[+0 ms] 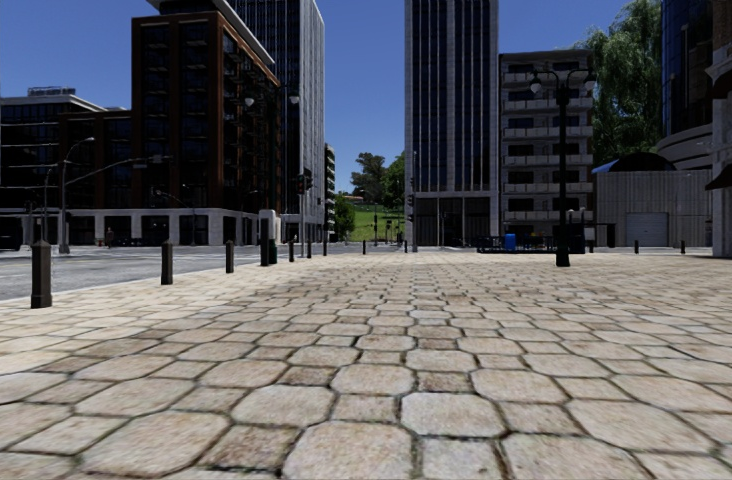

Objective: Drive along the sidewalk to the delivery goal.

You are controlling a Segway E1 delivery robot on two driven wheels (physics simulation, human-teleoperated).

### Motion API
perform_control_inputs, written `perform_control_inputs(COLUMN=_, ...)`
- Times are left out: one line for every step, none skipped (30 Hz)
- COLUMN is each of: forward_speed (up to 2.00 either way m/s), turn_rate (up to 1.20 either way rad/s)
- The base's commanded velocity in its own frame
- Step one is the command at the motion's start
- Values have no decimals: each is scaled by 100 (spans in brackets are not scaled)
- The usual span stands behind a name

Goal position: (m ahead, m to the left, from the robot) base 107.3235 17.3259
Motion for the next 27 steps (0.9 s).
perform_control_inputs(forward_speed=200, turn_rate=0)
perform_control_inputs(forward_speed=200, turn_rate=0)
perform_control_inputs(forward_speed=200, turn_rate=0)
perform_control_inputs(forward_speed=200, turn_rate=0)
perform_control_inputs(forward_speed=200, turn_rate=0)
perform_control_inputs(forward_speed=200, turn_rate=0)
perform_control_inputs(forward_speed=200, turn_rate=0)
perform_control_inputs(forward_speed=200, turn_rate=0)
perform_control_inputs(forward_speed=200, turn_rate=0)
perform_control_inputs(forward_speed=200, turn_rate=0)
perform_control_inputs(forward_speed=200, turn_rate=0)
perform_control_inputs(forward_speed=200, turn_rate=0)
perform_control_inputs(forward_speed=200, turn_rate=0)
perform_control_inputs(forward_speed=200, turn_rate=0)
perform_control_inputs(forward_speed=200, turn_rate=0)
perform_control_inputs(forward_speed=200, turn_rate=0)
perform_control_inputs(forward_speed=200, turn_rate=0)
perform_control_inputs(forward_speed=200, turn_rate=0)
perform_control_inputs(forward_speed=200, turn_rate=0)
perform_control_inputs(forward_speed=200, turn_rate=0)
perform_control_inputs(forward_speed=200, turn_rate=0)
perform_control_inputs(forward_speed=200, turn_rate=0)
perform_control_inputs(forward_speed=200, turn_rate=0)
perform_control_inputs(forward_speed=200, turn_rate=0)
perform_control_inputs(forward_speed=200, turn_rate=0)
perform_control_inputs(forward_speed=200, turn_rate=0)
perform_control_inputs(forward_speed=200, turn_rate=0)
